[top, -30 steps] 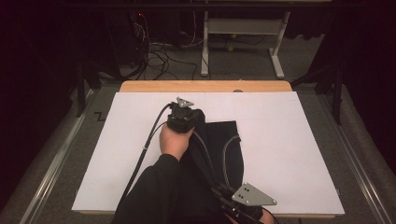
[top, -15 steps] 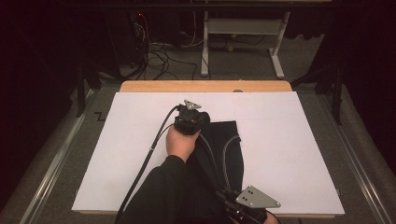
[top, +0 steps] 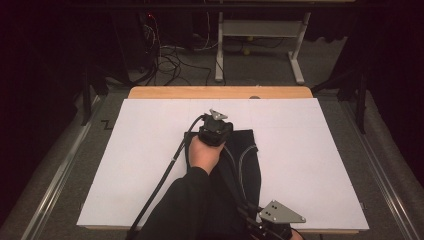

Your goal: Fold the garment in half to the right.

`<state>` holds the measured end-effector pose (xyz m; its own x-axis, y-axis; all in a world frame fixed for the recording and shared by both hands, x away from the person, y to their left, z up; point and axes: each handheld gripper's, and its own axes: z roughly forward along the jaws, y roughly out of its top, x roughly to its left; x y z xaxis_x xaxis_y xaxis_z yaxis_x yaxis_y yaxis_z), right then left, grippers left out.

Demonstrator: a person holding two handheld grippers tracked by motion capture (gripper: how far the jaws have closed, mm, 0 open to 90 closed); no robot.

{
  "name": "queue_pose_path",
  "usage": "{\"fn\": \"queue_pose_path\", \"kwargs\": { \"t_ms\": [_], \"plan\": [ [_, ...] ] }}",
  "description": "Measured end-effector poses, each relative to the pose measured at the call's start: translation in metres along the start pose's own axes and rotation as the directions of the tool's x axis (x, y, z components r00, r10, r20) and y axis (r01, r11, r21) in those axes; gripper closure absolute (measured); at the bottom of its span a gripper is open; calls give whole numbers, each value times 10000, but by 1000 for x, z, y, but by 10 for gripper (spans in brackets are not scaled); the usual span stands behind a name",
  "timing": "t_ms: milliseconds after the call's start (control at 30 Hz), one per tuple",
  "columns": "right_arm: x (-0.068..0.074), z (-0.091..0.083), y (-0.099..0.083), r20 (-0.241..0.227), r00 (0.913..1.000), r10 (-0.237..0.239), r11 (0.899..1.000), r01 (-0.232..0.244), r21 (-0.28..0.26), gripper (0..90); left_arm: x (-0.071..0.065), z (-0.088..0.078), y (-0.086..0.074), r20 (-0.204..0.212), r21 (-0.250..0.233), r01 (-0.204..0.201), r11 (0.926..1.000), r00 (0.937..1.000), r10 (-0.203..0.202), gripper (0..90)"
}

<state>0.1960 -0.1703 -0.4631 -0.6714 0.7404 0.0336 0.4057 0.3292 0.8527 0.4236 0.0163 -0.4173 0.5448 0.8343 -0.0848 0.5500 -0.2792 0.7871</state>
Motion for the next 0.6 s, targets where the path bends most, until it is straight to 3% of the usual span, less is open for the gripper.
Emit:
{"fn": "queue_pose_path", "kwargs": {
  "t_ms": [100,267,467,600],
  "plan": [
    [-1,-5,-2,103,9999,66,10000,-66,-3,669,-3,1,0,135,-80,-22,10000,9999,23,690],
    [-5,-14,-4,327,9993,180,9995,-172,-261,627,-7,-3,3,751,-395,209,9990,9970,-179,556],
    [-9,-20,-1,456,9981,412,9967,-379,-720,599,-6,-10,2,764,-421,-79,9991,9970,111,426],
    [-11,-20,1,535,9978,401,9958,-354,-849,596,-1,-17,-5,1010,-622,-119,9980,9947,182,373]
  ]
}}
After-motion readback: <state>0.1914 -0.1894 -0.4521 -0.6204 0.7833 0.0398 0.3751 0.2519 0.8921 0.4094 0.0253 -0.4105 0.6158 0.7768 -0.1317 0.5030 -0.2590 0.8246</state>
